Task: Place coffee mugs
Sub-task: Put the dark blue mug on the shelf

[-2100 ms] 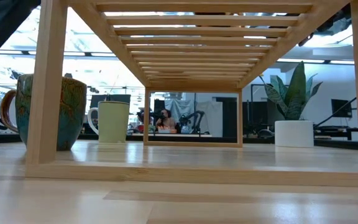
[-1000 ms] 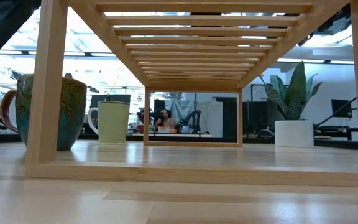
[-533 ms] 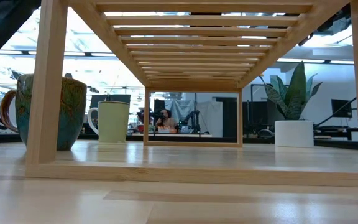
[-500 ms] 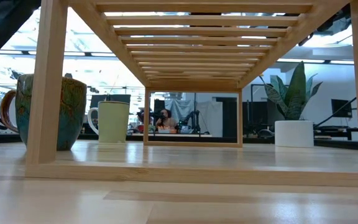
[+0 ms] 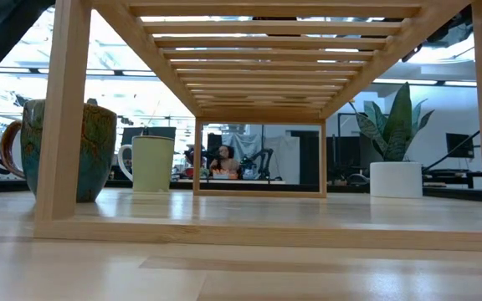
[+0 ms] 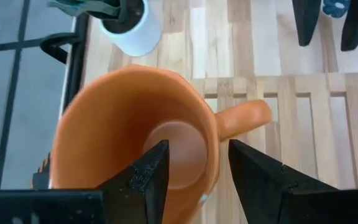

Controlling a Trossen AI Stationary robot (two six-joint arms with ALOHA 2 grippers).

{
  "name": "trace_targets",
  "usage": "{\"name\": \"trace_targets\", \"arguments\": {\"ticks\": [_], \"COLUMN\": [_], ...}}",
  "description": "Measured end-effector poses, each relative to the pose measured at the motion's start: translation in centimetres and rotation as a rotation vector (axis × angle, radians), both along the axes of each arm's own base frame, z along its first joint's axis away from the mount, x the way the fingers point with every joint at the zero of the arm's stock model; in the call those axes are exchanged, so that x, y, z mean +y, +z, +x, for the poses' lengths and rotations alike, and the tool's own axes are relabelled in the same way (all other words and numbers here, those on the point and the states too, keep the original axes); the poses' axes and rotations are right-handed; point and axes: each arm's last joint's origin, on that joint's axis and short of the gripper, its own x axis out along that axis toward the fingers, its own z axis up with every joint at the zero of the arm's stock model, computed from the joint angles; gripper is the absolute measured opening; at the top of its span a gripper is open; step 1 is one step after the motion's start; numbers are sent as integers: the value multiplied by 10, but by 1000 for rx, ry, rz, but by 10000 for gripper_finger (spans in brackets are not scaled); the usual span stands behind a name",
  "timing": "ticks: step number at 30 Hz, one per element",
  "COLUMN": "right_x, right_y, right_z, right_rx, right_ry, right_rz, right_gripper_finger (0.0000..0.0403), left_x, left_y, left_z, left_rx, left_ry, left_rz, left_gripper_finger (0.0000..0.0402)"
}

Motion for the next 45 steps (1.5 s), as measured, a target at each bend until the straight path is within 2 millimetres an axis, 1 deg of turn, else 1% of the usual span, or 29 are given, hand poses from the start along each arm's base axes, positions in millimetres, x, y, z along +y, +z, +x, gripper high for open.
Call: {"name": "trace_targets", "arguments": {"ticks": [2,4,8,11,15,16,18,21,23,26,29,31,35,38,41,43,45], "right_x": [0,0,0,0,0,0,0,0,0,0,0,1,1,0,0,2,5], "right_y": [0,0,0,1,1,2,2,2,2,2,2,2,2,2,6,18,34], "right_z": [0,0,0,0,0,1,1,1,1,1,1,1,1,1,1,1,-1], "right_rx": [0,0,-5,-8,-15,-20,-25,-23,-23,-22,-23,-23,-21,-25,-42,-48,-5], "right_ry": [0,0,-1,-1,-2,-2,-4,-4,-4,-4,-3,0,2,-2,-16,15,95], "right_rz": [0,0,1,1,3,5,7,8,8,8,16,16,16,18,77,160,259], "right_gripper_finger": [143,143,143,143,143,143,143,143,143,143,143,143,143,143,143,143,143], "left_x": [0,0,-4,-12,-30,-36,-51,-79,-93,-102,-98,-91,-79,-74,-70,-67,-66], "left_y": [4,13,42,67,101,106,113,109,100,75,39,13,-38,-70,-96,-108,-117], "left_z": [-3,-9,-31,-51,-85,-93,-105,-118,-125,-139,-160,-179,-221,-248,-269,-279,-286], "left_rx": [-8,-31,-111,-184,-282,-283,-302,-312,-327,-365,-402,-454,-657,-834,-977,-1040,-1061], "left_ry": [14,34,61,60,40,29,-14,-92,-95,-52,-8,14,48,13,-6,2,6], "left_rz": [10,12,-15,-46,-86,-95,-98,-67,-18,52,59,31,-42,-106,-166,-198,-219], "left_gripper_finger": [151,151,151,151,151,151,151,151,151,151,151,151,151,151,151,151,151]}}
